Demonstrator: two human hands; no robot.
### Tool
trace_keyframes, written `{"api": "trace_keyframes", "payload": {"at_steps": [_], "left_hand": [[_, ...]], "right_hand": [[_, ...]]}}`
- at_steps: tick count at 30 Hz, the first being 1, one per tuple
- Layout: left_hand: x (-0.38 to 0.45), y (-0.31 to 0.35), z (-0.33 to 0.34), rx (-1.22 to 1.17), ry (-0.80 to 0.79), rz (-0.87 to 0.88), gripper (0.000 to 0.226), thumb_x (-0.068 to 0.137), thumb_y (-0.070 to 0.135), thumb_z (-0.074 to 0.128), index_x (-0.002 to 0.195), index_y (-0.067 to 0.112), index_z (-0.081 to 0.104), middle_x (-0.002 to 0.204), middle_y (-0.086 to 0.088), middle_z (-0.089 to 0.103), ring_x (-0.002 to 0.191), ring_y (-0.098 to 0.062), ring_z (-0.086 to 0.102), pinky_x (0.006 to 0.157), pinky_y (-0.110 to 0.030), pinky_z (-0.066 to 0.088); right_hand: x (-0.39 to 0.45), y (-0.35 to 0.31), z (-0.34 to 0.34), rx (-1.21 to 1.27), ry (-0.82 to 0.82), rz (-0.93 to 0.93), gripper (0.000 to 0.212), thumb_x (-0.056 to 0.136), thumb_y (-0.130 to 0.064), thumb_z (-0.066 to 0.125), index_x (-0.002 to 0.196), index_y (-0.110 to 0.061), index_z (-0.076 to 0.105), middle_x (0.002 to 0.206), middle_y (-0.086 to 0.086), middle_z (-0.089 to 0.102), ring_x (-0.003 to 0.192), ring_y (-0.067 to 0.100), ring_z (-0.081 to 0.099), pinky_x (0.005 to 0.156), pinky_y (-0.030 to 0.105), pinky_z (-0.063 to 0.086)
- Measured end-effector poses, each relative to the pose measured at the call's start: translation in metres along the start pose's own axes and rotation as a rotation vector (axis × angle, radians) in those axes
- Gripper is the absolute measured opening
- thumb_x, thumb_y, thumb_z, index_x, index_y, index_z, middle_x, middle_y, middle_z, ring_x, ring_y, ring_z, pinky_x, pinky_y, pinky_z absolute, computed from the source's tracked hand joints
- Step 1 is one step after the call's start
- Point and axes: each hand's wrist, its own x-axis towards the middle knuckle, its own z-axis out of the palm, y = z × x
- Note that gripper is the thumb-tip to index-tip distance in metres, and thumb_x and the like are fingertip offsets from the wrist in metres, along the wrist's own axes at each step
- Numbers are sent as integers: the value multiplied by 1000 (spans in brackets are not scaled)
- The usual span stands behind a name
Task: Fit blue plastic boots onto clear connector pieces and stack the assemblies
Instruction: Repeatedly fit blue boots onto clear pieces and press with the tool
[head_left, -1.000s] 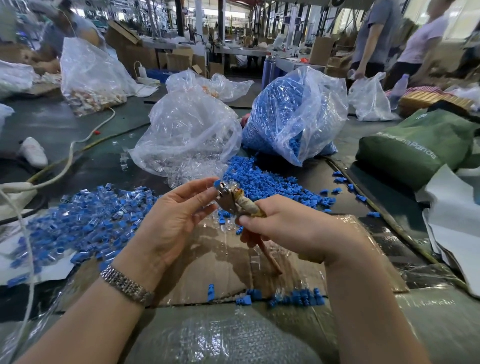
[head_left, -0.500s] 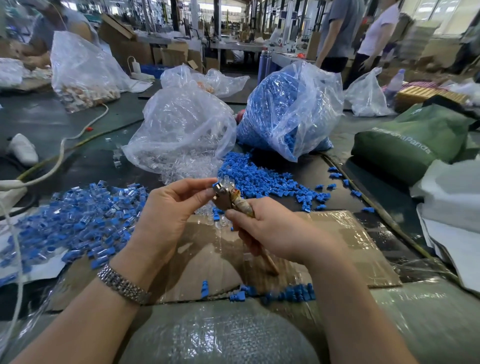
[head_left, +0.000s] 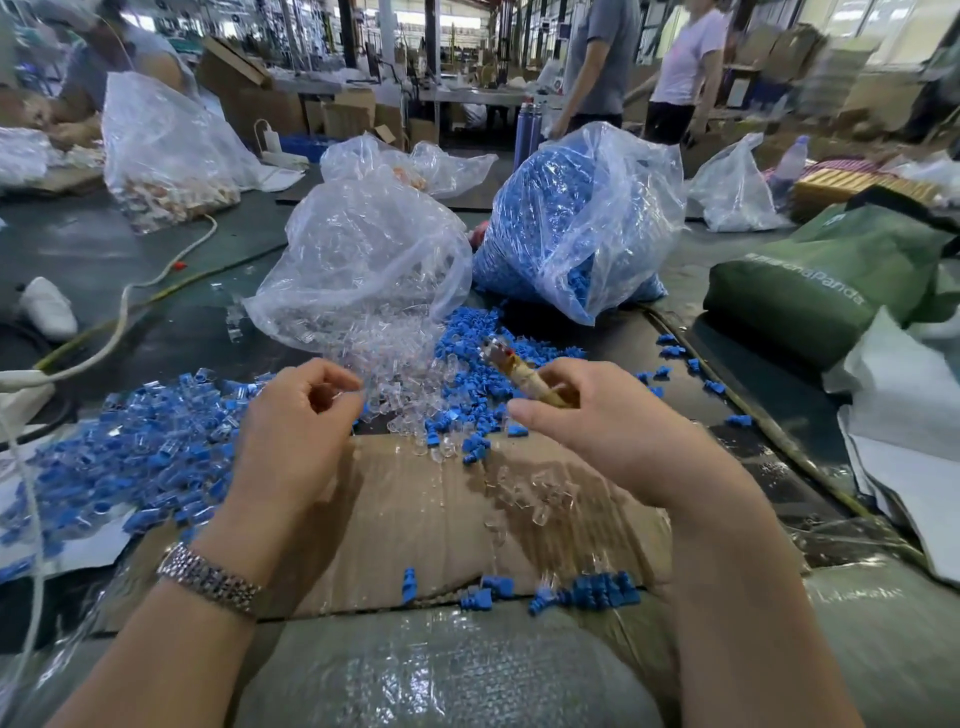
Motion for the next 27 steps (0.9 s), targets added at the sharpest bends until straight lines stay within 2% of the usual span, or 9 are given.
{"api": "trace_keyframes", "payload": {"at_steps": [3, 6, 8, 9, 12, 16, 20, 24, 27], "left_hand": [[0, -1, -6, 505, 59, -7, 10, 89, 23, 63, 81, 24, 68, 89, -1, 50, 93, -30, 55, 86, -46, 42], [-1, -3, -6, 698, 9, -42, 14, 92, 21, 59, 86, 23, 72, 93, -3, 41, 105, -33, 47, 93, -49, 29], [-4, -1, -1, 590, -10, 97, 11, 91, 18, 62, 88, 22, 71, 93, -1, 44, 102, -28, 46, 90, -46, 34], [-6, 1, 3, 486, -40, 185, 10, 91, 15, 63, 90, 22, 71, 93, 0, 47, 99, -23, 47, 85, -40, 39], [-11, 8, 17, 284, -264, 358, 21, 95, 12, 59, 108, 23, 71, 102, 7, 55, 94, -7, 49, 76, -14, 37], [-14, 4, 31, 327, -434, 491, 33, 101, 23, 53, 129, 35, 63, 119, 15, 55, 108, 0, 48, 87, -12, 39], [-15, 1, 35, 357, -427, 567, 28, 95, 35, 60, 122, 37, 67, 102, 24, 52, 96, 2, 46, 74, -9, 35], [-16, 2, 35, 325, -431, 533, 18, 91, 34, 71, 107, 37, 66, 87, 30, 47, 84, 8, 48, 81, -13, 43], [-18, 6, 32, 260, -451, 471, 14, 90, 28, 73, 98, 37, 65, 86, 27, 55, 83, 10, 54, 73, -10, 45]], "right_hand": [[10, 13, 3, -273, 107, 118, 26, 92, -43, 69, 90, -20, 57, 87, 2, 62, 76, 18, 58, 64, 35, 46], [19, 26, 13, -440, 69, 285, 32, 93, -43, 67, 98, -15, 54, 111, 12, 60, 104, 33, 57, 95, 50, 50], [22, 29, 16, -510, 39, 341, 37, 93, -48, 66, 106, -16, 53, 120, 14, 57, 113, 35, 53, 102, 54, 46], [23, 29, 17, -526, 27, 356, 42, 93, -51, 65, 111, -15, 54, 123, 13, 56, 116, 35, 51, 103, 55, 45], [24, 31, 21, -544, 20, 373, 55, 91, -59, 64, 120, -14, 55, 130, 14, 54, 123, 35, 47, 105, 56, 43], [23, 17, 30, -561, 120, 248, 57, 90, -60, 66, 131, -22, 53, 136, 7, 45, 131, 29, 41, 109, 56, 34], [23, -5, 44, -360, 19, -53, 18, 92, -41, 71, 108, -36, 66, 109, -11, 60, 107, 14, 57, 104, 49, 41], [23, -10, 54, -535, -81, -113, 16, 95, -23, 65, 107, -31, 71, 109, -5, 63, 108, 23, 59, 101, 42, 40], [23, -10, 53, -528, -91, -119, 12, 97, -17, 62, 104, -23, 70, 108, 1, 63, 106, 25, 59, 99, 42, 44]]}}
